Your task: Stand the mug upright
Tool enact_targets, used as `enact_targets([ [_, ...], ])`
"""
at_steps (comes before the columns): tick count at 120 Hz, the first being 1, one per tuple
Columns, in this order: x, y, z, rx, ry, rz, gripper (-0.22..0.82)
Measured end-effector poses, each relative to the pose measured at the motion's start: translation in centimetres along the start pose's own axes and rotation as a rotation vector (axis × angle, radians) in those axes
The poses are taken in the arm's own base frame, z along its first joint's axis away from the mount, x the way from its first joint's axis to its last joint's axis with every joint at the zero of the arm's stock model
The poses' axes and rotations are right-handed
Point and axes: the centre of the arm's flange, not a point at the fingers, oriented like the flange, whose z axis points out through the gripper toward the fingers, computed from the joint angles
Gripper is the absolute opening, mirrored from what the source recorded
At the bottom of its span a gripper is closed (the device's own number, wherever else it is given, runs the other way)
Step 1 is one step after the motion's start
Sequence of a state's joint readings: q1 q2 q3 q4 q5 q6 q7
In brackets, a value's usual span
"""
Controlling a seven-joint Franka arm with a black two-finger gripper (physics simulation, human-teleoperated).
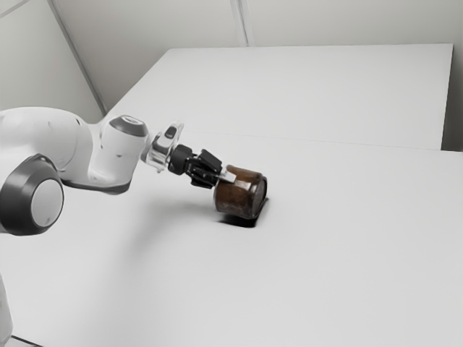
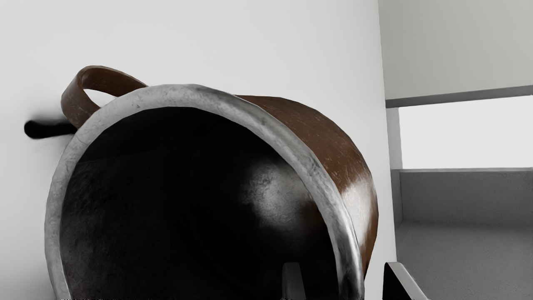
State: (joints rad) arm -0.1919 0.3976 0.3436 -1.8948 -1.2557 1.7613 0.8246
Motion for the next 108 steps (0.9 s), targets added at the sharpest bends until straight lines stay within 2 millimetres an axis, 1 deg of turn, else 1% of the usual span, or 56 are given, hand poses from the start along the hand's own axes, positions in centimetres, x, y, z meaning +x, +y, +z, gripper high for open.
enact_targets([
  [11,-0.4,-0.3,0.3,-0.02,0.004,-0.013,-0.03],
  [28,-0.6,-0.2,0.4,-0.045,0.021,-0.018,-0.11],
  [45,-0.5,0.3,0.3,-0.06,0.032,-0.006,-0.14],
  [65,-0.5,1.3,-0.3,-0.065,0.044,0.015,-0.16],
  [80,-0.6,2.7,-1.5,-0.058,0.063,0.03,-0.17],
  [92,-1.1,4.2,-3.1,-0.019,0.091,0.031,-0.16],
  [108,-1.4,4.8,-4.9,0.098,0.099,0.009,-0.16],
])
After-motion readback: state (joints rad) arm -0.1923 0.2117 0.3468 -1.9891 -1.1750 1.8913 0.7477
